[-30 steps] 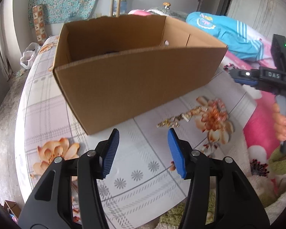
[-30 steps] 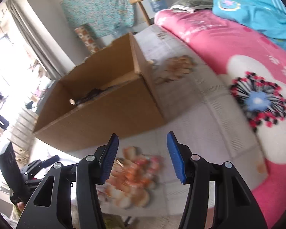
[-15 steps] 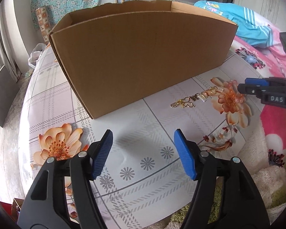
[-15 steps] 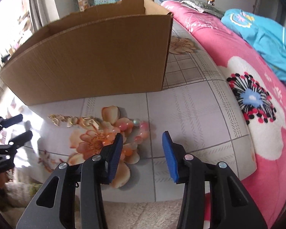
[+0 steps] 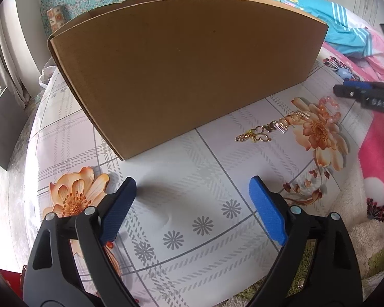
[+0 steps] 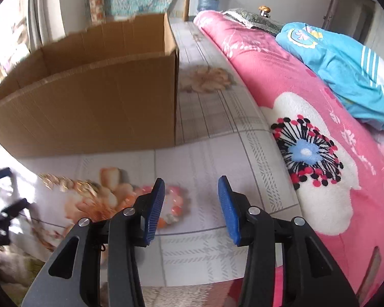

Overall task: Organize jewelry
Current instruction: 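Move the right gripper toward the gold charms beside the bead bracelet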

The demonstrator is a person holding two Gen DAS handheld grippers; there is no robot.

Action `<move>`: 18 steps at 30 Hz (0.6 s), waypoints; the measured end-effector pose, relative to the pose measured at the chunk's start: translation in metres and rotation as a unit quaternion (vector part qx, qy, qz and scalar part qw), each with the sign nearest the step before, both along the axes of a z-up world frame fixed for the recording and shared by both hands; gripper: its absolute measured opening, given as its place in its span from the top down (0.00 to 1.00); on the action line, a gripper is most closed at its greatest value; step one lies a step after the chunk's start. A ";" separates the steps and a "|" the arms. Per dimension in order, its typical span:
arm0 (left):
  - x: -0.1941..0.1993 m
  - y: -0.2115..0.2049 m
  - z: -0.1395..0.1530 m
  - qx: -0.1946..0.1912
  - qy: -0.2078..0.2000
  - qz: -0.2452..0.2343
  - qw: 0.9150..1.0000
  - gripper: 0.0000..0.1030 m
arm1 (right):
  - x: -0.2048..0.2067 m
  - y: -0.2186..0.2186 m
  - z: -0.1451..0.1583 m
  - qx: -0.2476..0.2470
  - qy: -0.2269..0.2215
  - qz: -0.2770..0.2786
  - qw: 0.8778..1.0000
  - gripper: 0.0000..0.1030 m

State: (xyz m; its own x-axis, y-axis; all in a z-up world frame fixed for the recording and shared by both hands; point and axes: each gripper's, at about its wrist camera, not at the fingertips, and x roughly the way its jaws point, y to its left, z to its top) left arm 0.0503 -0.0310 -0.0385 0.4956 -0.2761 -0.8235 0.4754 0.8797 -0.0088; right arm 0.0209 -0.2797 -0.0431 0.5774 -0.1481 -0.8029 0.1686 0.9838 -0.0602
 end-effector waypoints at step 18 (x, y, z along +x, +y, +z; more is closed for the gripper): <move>0.012 -0.010 -0.001 0.020 0.032 0.013 0.999 0.07 | -0.027 0.094 -0.014 0.087 0.042 0.164 0.982 0.26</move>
State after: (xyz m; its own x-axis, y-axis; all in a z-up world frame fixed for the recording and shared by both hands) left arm 0.0620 -0.0408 -0.0393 0.4474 -0.2299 -0.8643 0.4528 0.8916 -0.0028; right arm -0.0057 -0.1858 -0.0575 0.5013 0.1792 -0.8465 -0.1576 0.9809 0.1144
